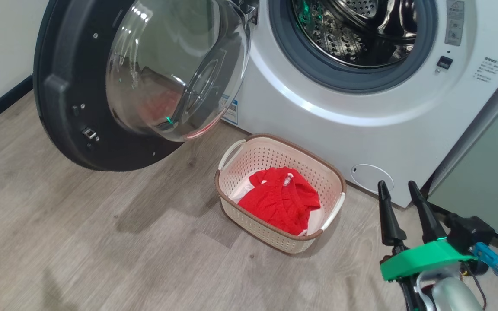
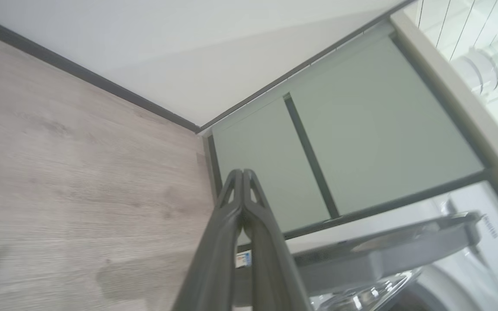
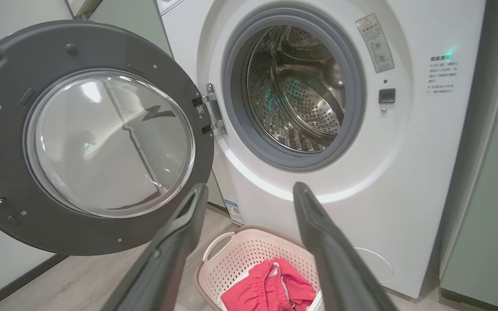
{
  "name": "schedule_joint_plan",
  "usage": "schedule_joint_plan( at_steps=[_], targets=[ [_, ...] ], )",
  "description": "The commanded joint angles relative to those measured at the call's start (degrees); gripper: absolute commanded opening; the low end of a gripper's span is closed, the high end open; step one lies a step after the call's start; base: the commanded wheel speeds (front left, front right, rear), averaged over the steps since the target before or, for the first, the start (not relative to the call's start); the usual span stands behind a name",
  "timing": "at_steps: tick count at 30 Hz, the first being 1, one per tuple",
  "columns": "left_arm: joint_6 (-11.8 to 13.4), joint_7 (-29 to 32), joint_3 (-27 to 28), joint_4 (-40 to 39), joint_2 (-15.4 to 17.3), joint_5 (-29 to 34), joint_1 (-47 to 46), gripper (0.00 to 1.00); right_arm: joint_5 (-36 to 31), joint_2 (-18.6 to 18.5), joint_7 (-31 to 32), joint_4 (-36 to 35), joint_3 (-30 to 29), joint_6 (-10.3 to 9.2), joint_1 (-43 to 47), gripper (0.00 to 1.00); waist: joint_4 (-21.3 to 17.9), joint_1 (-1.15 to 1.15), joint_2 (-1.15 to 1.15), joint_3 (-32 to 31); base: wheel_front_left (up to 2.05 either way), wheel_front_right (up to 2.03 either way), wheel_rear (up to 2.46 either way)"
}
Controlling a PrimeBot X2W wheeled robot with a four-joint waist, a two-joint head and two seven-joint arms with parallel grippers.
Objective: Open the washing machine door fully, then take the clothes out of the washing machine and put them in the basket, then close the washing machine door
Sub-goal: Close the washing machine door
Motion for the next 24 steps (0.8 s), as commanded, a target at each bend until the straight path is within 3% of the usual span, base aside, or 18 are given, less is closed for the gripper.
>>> schedule_joint_plan(
  at_steps=[1, 6, 10, 17, 24],
  targets=[
    [1.9, 3.0, 3.3, 0.6, 4.3, -2.9, -5.5, 0.0, 0.1, -0.3, -0.4, -1.8, 0.6, 0.37, -1.0, 1.0, -0.2, 0.0, 0.0, -0.2, 0.0, 0.0, 0.0],
    [10.2, 11.0, 9.1, 10.4, 7.9, -11.5, -15.2, 0.0, 0.7, -0.3, -0.4, -1.9, -0.2, 0.37, -0.4, 1.0, -0.8, 0.0, 0.0, -0.8, 0.0, 0.0, 0.0],
    [12.3, 14.2, 9.3, 14.0, 9.6, -13.0, -19.6, 0.0, 0.8, -0.3, -0.4, -1.8, -0.2, 0.37, -0.1, 1.0, -1.1, 0.0, 0.0, -1.1, 0.0, 0.0, 0.0],
    [13.1, 21.4, 4.4, 16.2, 8.8, -12.6, -27.1, 0.0, 0.7, -0.3, -0.4, -2.0, -0.7, 0.37, 0.8, 1.0, -1.4, 0.0, 0.0, -1.7, 0.0, 0.0, 0.0],
    [12.6, 28.6, -2.1, 14.9, 4.1, -11.0, -30.8, 0.0, 0.7, -0.3, -0.4, -2.2, -1.2, 0.37, 1.5, 1.0, -1.4, 0.0, 0.0, -1.9, 0.0, 0.0, 0.0]
  ],
)
